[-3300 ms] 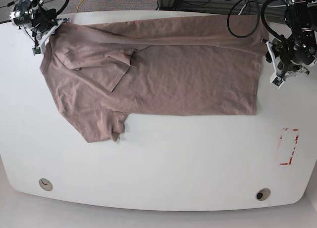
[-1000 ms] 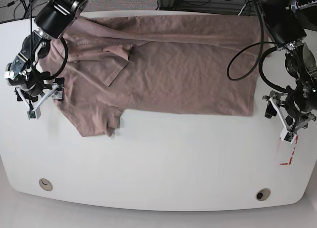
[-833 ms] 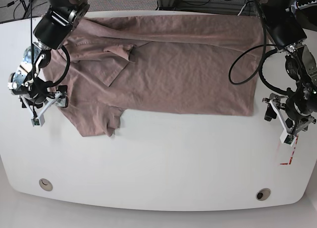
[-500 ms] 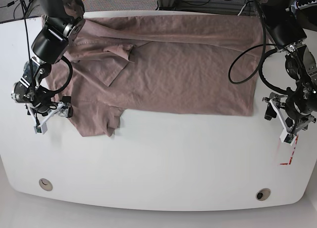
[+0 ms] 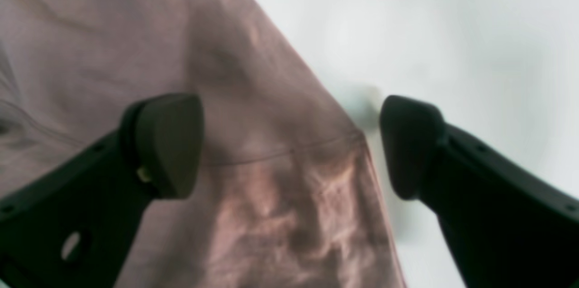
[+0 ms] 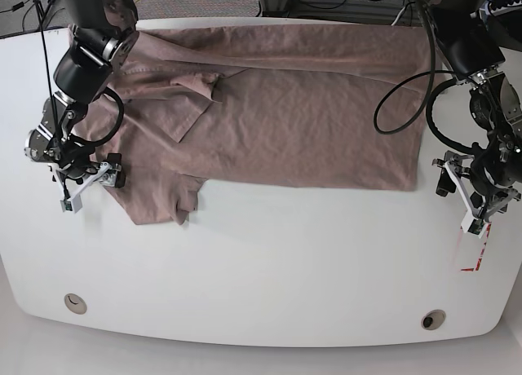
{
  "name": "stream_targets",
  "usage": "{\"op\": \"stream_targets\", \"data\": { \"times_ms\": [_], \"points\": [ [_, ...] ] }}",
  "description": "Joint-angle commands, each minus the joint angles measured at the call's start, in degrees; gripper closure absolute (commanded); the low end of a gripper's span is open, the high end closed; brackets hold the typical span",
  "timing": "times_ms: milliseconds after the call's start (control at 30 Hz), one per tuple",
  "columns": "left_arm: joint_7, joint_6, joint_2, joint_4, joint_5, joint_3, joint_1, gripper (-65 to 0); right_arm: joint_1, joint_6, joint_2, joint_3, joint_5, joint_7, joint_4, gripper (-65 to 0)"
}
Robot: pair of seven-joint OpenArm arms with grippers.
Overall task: Fold the T-shirt properly
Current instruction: 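Release the shirt edge and lower both open grippers onto the shirt body, then close both grippers on the shirt fabric near its side edges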
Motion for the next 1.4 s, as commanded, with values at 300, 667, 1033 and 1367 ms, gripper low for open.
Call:
{"op": "stream_targets", "data": {
  "times_ms": [300,667,1033,1367],
  "points": [
    [-0.9,-0.1,0.0,0.6,-0.3,-0.1,-1.4,-40.8,0.5,0.1,0.0,0.0,0.3,-0.6,0.5,-23.3],
    [-0.9,-0.1,1.2,-7.8,1.8,-0.1,-4.0,-41.7,0.6,0.1,0.0,-0.2,-0.1,-0.6,0.5,-2.7],
    [-5.4,0.1,2.6,-18.5,2.0,-0.4,-6.4,-48.1,0.6,0.1,0.0,-0.2,-0.1,-0.7,0.5,-2.7],
    [-9.8,0.1,2.7,-27.1,1.9,-0.3,-6.6,-48.5,0.6,0.1,-0.1,-0.2,0.0,-0.8,0.5,-2.7]
  ]
}}
